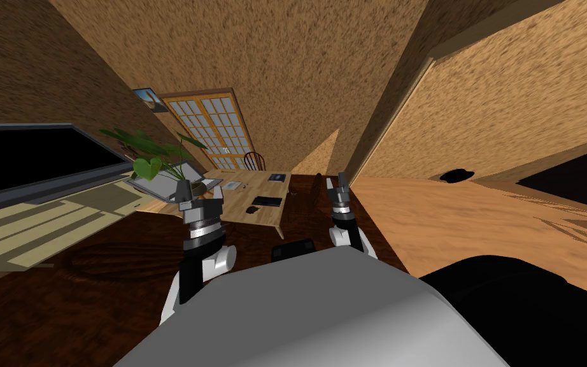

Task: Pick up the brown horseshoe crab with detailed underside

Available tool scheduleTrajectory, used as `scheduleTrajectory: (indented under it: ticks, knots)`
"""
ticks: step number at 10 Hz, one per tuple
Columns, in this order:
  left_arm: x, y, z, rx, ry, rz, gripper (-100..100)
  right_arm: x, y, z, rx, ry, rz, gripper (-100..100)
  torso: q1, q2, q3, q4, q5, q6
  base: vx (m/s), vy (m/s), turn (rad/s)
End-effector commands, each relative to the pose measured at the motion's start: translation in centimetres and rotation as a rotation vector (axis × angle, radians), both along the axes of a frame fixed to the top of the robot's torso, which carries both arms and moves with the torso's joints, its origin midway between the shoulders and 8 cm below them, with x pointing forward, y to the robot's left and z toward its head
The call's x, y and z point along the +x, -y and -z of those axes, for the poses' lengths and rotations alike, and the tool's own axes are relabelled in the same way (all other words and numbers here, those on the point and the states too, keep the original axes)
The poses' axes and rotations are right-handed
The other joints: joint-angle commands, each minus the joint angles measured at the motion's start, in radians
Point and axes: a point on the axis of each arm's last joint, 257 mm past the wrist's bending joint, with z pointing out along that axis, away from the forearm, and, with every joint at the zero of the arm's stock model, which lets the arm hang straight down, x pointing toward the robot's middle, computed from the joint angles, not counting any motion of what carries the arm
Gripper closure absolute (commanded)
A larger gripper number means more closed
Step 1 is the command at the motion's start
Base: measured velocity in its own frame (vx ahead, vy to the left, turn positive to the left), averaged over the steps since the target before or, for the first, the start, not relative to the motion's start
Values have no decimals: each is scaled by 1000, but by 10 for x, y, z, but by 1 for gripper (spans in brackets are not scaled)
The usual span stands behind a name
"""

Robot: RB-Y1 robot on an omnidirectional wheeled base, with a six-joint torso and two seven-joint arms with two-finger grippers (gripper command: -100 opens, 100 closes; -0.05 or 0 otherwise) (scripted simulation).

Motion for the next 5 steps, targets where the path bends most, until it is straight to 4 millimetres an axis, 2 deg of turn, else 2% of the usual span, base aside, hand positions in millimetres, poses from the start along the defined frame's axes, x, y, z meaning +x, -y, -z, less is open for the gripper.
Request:
scheduleTrajectory:
  ticks: [1, 5]
  knots:
    - [11, 5, 11, 53, -48, 3, -100, 0, 0, 0, 0, 0, 0, 0, 0, 0, 0, 0, 0, 0, 7, -5, 40]
    - [35, 6, 39, 123, -155, -15, -100, 0, 0, 0, 0, 0, 0, 0, 0, -1, -1, 0, 0, 0, 9, -1, 29]
